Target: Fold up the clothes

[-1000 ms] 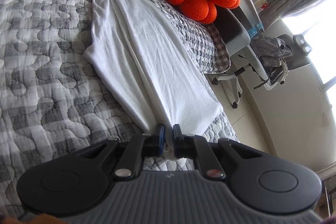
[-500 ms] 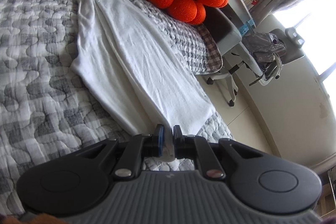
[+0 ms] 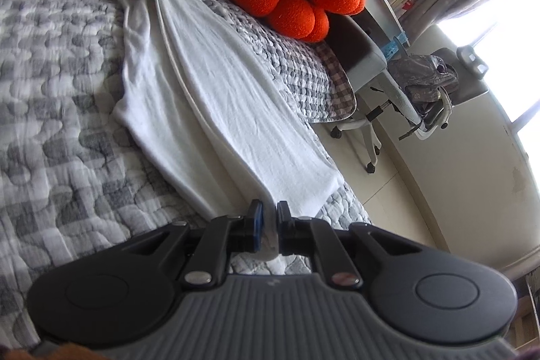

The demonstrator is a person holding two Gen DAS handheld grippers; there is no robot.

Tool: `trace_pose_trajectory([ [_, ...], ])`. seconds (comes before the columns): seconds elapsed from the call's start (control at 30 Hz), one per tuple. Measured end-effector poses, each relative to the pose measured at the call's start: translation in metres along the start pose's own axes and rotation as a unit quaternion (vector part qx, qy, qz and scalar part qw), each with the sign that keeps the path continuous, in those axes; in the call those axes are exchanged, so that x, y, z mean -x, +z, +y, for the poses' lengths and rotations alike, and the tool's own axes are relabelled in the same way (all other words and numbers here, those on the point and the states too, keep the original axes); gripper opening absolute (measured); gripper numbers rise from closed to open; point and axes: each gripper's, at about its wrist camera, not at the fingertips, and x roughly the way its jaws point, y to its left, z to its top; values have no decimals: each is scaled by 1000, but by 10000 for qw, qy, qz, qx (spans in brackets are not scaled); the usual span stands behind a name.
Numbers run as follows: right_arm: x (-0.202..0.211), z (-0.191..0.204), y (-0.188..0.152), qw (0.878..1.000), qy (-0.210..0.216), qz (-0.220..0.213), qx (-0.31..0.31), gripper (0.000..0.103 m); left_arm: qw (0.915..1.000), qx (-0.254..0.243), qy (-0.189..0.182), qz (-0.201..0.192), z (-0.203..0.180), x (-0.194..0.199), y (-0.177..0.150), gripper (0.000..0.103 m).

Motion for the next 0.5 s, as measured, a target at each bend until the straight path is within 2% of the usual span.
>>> trace_pose_trajectory([
  [0.2,-1,-1,-1,9998,152,123,3,8,9986,-401,309,160,-2,-9,-7,4],
  [0.33,10,-10,-4,9987,510,53,-42,10,9970,-551,528,163,-2,-8,-7,4],
  [0.37,13,-12,-5,9981,611,27,-56,14,9967,-554,584,127,-1,-5,-6,4],
  [0.43,21,-25,-7,9958,859,-103,-307,16,9957,-567,728,99,1,1,-3,4],
  [0.5,26,-43,-7,9929,886,-301,-727,17,9939,-652,887,3,-1,11,-2,4],
])
